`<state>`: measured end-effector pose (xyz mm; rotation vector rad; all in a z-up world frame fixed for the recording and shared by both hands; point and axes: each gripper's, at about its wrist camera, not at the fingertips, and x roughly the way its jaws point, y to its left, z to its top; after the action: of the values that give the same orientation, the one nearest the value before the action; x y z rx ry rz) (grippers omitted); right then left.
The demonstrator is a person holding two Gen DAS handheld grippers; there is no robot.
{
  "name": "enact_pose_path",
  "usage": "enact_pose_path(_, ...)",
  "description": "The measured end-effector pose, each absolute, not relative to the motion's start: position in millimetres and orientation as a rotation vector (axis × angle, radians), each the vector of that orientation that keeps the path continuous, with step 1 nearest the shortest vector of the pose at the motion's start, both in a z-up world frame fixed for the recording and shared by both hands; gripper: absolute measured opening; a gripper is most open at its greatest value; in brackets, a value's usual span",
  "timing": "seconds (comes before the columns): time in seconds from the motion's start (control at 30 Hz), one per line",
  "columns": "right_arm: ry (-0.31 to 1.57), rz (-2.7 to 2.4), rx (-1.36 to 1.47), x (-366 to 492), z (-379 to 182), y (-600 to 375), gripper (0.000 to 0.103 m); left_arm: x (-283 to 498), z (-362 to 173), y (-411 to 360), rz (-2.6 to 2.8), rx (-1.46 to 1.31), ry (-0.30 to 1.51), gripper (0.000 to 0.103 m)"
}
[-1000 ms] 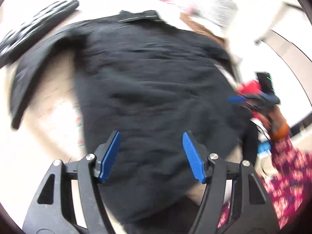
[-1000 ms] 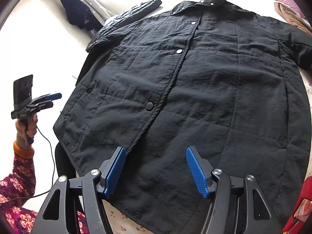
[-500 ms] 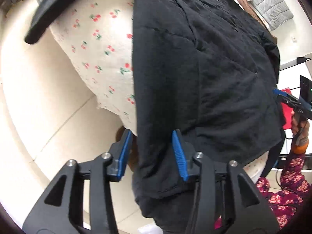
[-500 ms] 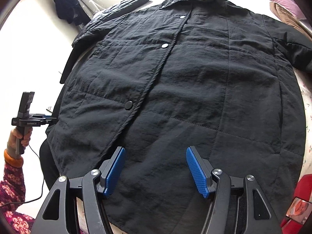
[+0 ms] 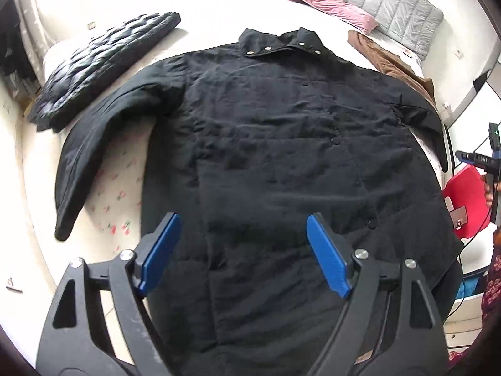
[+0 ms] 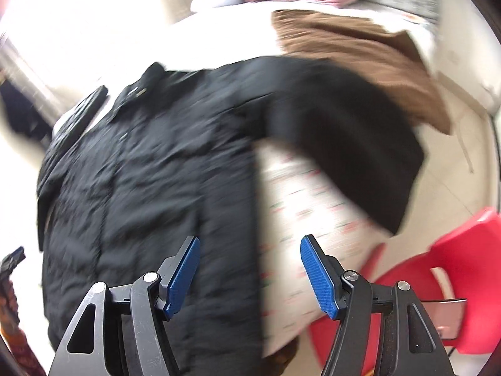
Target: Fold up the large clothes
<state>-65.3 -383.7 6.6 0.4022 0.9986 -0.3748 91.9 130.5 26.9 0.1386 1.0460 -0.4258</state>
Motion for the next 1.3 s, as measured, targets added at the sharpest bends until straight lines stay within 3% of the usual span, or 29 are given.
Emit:
enact_pose_path(0.27,0.911,-0.676,0.609,-75,-17,-538,0.068,125,1,29,-0.529,0.180,1.113,0.083)
enact_pose_path(0.53,0.834,-0.731,0.804,-59,-82,-604,0.067,135,-16,-24,-0.569,0.275,1.200,0.083)
enact_pose_path(0.63,0.773,-0.756,0.761,-61,-80,-594,0.029,133,-16,-38,-0.596,0.318,1.202,0.083)
enact_pose_path(0.67,0.797,-0.799,0.670,-59,-73,-584,0.011,133,-16,-42,-0.609,0.324,1.207,0.083)
enact_pose_path(0.7,0.803,-0.807,0.622,-58,-67,-577,0.009,135,-15,-49,-0.627,0.336,1.210,0.083)
enact_pose_path(1.07,0.574,-0.951,0.176,-54,104,-529,0.008,191,-16,-182,-0.775,0.359,1.045,0.083)
enact_pose_path(1.17,0.584,-0.999,0.044,-21,117,-532,0.008,212,-26,-230,-0.837,0.287,0.982,0.078)
enact_pose_path(1.3,0.665,-1.072,-0.038,6,89,-577,0.009,235,-53,-287,-0.915,0.154,0.955,0.077)
